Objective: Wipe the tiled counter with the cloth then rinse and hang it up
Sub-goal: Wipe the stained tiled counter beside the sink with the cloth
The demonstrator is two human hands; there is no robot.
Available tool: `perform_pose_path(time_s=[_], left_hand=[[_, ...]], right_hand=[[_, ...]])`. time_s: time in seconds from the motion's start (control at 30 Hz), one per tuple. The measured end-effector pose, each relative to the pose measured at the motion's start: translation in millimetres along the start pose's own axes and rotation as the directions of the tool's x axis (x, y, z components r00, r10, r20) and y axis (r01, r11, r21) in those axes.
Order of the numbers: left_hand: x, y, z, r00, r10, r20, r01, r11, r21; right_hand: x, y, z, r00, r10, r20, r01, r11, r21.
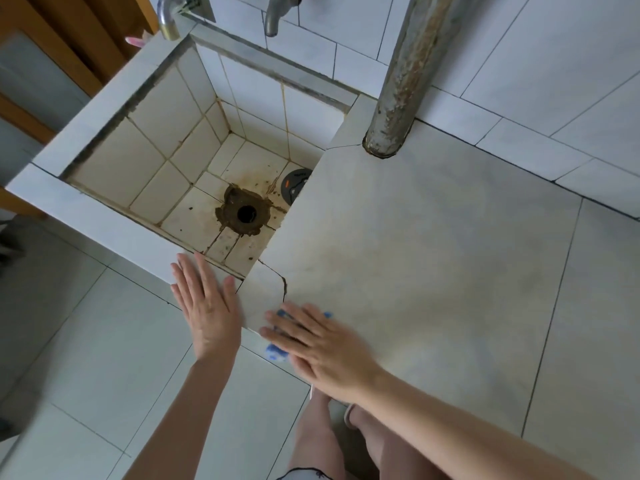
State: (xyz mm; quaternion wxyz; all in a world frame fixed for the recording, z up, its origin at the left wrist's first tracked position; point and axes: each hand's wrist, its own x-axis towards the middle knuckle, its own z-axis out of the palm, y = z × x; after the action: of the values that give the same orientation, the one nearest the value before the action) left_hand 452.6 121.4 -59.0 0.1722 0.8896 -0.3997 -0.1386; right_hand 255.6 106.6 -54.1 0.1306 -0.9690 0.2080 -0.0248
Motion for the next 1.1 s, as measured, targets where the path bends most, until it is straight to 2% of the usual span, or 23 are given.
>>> perform_pose_path(time_s=[0.07, 0.13, 0.23, 0.3, 0.33, 0.37, 0.4, 0.47, 0.5, 0.57, 0.63, 0.67, 0.73, 0.87, 0.93, 1.03, 1.1], left_hand=[[-0.2, 0.3, 0.5, 1.000, 0.002, -0.005, -0.002, 1.000, 0.007], [-0.7, 0.3, 1.1, 1.000, 0.003, -0.004, -0.003, 1.000, 0.010], [-1.2, -0.6, 1.0, 1.000, 0.005, 0.003, -0.005, 1.000, 0.016], [-0.8, -0.6, 0.3, 1.000, 0.009, 0.002, -0.009, 1.000, 0.022], [-0.9, -0.6, 0.3, 1.000, 0.008, 0.004, -0.008, 1.000, 0.029], [-1.2, -0.5, 0.3, 1.000, 0.006, 0.007, -0.007, 0.999, 0.037], [-1.4, -0.6, 0.5, 1.000, 0.006, 0.007, -0.006, 0.999, 0.045], [-0.9, -0.7, 1.2, 1.000, 0.006, 0.004, -0.006, 0.999, 0.051], [-0.5, -0.7, 1.7, 1.000, 0.002, 0.004, -0.002, 0.999, 0.049], [0.1, -0.7, 1.6, 1.000, -0.009, 0.009, 0.009, 0.999, 0.047], [-0.2, -0.6, 0.7, 1.000, -0.006, 0.019, 0.005, 0.998, 0.057], [-0.4, -0.4, -0.2, 1.000, 0.001, 0.021, -0.002, 0.998, 0.059], [-1.2, 0.0, -1.4, 1.000, 0.010, 0.021, -0.011, 0.998, 0.056], [-1.1, 0.1, -0.7, 1.000, 0.015, 0.026, -0.016, 0.998, 0.064], [-0.8, 1.6, -2.4, 0.999, 0.002, 0.037, -0.004, 0.999, 0.050], [-5.2, 6.9, -5.4, 0.998, 0.030, 0.054, -0.031, 0.999, 0.028], [-14.7, 12.5, -4.2, 0.992, 0.108, 0.069, -0.110, 0.994, 0.020]], right_hand=[[2.2, 36.6, -3.8, 1.000, 0.018, 0.006, -0.018, 0.999, -0.044], [7.3, 86.4, -11.2, 0.976, 0.211, -0.050, -0.215, 0.973, -0.085], [2.5, 143.1, -31.3, 0.814, 0.566, -0.132, -0.575, 0.817, -0.043], [6.8, 146.5, -33.5, 0.700, 0.695, -0.167, -0.704, 0.711, 0.009], [12.8, 135.4, -31.5, 0.681, 0.710, -0.179, -0.720, 0.694, 0.014], [18.4, 118.4, -26.1, 0.705, 0.686, -0.180, -0.696, 0.718, 0.008], [23.1, 97.0, -17.8, 0.768, 0.615, -0.177, -0.625, 0.781, -0.002], [25.5, 42.5, -1.4, 0.905, 0.405, -0.129, -0.409, 0.913, -0.006], [21.7, 16.0, 3.4, 0.946, 0.309, -0.097, -0.308, 0.951, 0.016], [9.0, -21.3, 3.0, 0.985, 0.166, -0.051, -0.163, 0.985, 0.059], [-7.7, -28.0, 2.4, 0.995, 0.097, -0.022, -0.097, 0.995, -0.001], [-15.8, -23.5, 1.7, 0.993, 0.112, -0.024, -0.112, 0.993, -0.032], [-32.9, -10.4, 0.1, 0.973, 0.230, -0.032, -0.232, 0.971, -0.053], [-73.9, 11.4, -5.1, 0.878, 0.475, -0.054, -0.477, 0.879, -0.026], [-96.7, 22.0, -7.5, 0.776, 0.624, -0.088, -0.627, 0.779, -0.003], [-114.6, 20.6, -7.2, 0.578, 0.811, -0.091, -0.813, 0.582, 0.017], [-109.0, 2.9, -1.4, 0.537, 0.838, -0.096, -0.838, 0.543, 0.048]])
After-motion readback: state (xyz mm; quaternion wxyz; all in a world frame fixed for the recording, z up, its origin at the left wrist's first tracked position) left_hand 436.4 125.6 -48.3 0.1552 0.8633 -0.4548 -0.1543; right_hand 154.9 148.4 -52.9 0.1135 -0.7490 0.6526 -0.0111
